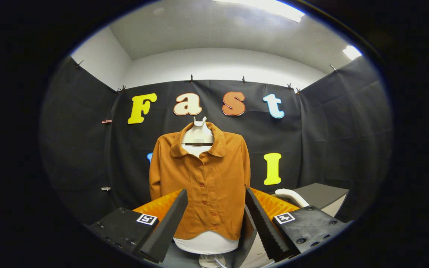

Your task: Iron the clothes twice with a garment steamer, once on the left side and once on the right side.

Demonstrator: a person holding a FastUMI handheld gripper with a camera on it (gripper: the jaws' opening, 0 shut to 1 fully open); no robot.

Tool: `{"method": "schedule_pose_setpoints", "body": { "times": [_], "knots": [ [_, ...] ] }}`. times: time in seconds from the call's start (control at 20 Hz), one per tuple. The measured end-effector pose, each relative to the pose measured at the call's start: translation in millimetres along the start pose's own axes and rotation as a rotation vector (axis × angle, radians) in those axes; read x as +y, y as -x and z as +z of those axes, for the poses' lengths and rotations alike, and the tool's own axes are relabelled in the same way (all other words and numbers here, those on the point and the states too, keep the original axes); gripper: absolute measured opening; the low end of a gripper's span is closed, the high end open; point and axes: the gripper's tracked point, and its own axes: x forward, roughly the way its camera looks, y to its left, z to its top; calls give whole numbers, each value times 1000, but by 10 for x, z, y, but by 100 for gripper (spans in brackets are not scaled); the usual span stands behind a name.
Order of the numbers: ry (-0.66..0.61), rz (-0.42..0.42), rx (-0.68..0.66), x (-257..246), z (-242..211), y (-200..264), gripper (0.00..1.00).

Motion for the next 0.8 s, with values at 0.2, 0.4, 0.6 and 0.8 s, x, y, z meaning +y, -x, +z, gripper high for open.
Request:
{"method": "schedule_pose_setpoints", "body": {
  "times": [0.2, 0.4, 0.6, 0.8],
  "knots": [
    [-6, -12, 6, 14, -2, 26, 98],
    [2, -15, 13, 96, -27, 18, 98],
    [7, -45, 19, 184, -66, 35, 98],
    [8, -83, 24, 254, -113, 41, 98]
  ]
}}
